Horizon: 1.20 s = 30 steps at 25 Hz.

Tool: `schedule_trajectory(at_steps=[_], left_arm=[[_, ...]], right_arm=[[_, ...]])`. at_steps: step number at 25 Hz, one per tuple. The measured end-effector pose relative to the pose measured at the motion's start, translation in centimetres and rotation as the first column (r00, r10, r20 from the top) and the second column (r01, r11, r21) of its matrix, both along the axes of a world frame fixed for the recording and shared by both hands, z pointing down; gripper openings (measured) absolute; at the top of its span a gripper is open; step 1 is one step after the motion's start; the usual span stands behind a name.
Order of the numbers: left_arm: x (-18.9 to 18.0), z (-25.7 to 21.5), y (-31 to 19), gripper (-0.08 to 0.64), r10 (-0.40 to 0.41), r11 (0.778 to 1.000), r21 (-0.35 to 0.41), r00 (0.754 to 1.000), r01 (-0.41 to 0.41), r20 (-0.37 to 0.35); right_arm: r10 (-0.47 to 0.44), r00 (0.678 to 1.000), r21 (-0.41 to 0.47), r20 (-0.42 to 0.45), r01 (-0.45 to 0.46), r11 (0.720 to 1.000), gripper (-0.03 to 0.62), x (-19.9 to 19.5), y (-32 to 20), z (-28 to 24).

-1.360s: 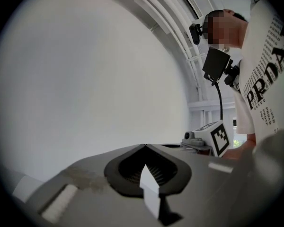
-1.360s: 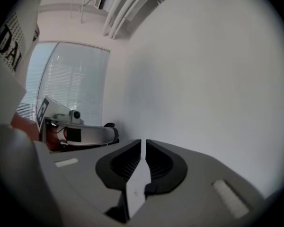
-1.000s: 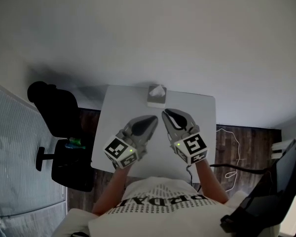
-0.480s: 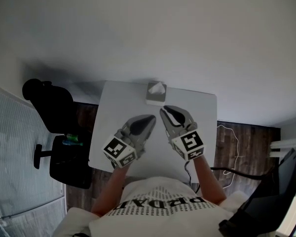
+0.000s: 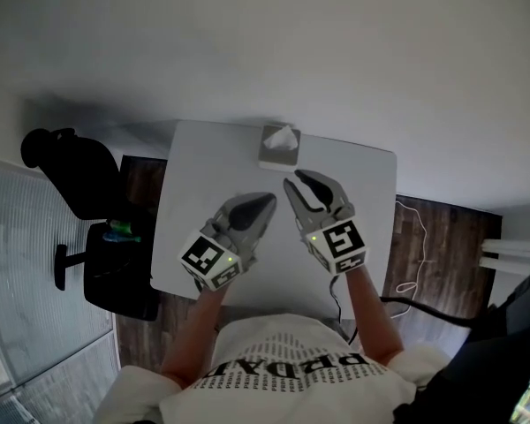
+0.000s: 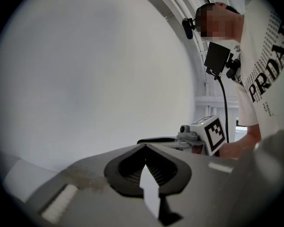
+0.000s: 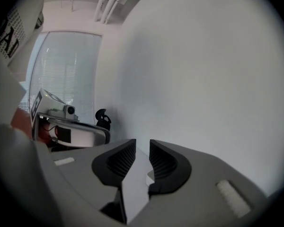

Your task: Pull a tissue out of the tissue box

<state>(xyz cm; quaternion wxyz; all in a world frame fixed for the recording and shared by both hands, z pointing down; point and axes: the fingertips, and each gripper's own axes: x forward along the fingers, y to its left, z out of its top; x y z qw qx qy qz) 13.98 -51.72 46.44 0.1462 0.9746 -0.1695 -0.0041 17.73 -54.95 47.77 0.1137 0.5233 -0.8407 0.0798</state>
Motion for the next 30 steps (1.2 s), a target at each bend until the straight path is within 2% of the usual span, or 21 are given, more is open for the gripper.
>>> schedule_trajectory(at_steps=[8, 12, 16, 20, 26, 30], left_arm=[[1.0, 3.8, -3.2, -0.009, -0.010, 0.999, -0.039, 1.000, 0.010, 0.003], [1.8, 5.6, -4.7, -0.009, -0.014, 0.999, -0.051, 1.000, 0.014, 0.000], [2.2, 7.3, -5.8, -0.009, -0.016, 0.998, -0.056, 1.000, 0.016, 0.002], [2.5, 9.0, -6.8, -0.009, -0.016, 0.999, -0.052, 1.000, 0.017, 0.011], [3.0, 11.1, -8.3, -0.009, -0.035, 0.997, -0.064, 0.999, 0.036, 0.016], [3.5, 12.2, -9.0, -0.009, -0.044, 0.996, -0.077, 0.999, 0.044, 0.010]], right_arm=[[0.035, 0.999, -0.039, 0.005, -0.035, 0.999, 0.098, 1.2, -3.1, 4.1], [0.055, 0.998, -0.104, -0.018, -0.057, 0.993, 0.098, 2.1, -4.1, 6.9], [0.073, 0.997, -0.080, 0.007, -0.072, 0.994, 0.098, 2.3, -5.5, 8.0], [0.105, 0.994, -0.100, 0.006, -0.104, 0.990, 0.098, 3.2, -6.7, 9.7], [0.139, 0.990, -0.123, -0.007, -0.138, 0.983, 0.098, 4.0, -8.3, 12.1], [0.146, 0.988, -0.152, -0.047, -0.151, 0.977, 0.098, 4.3, -8.9, 14.4]])
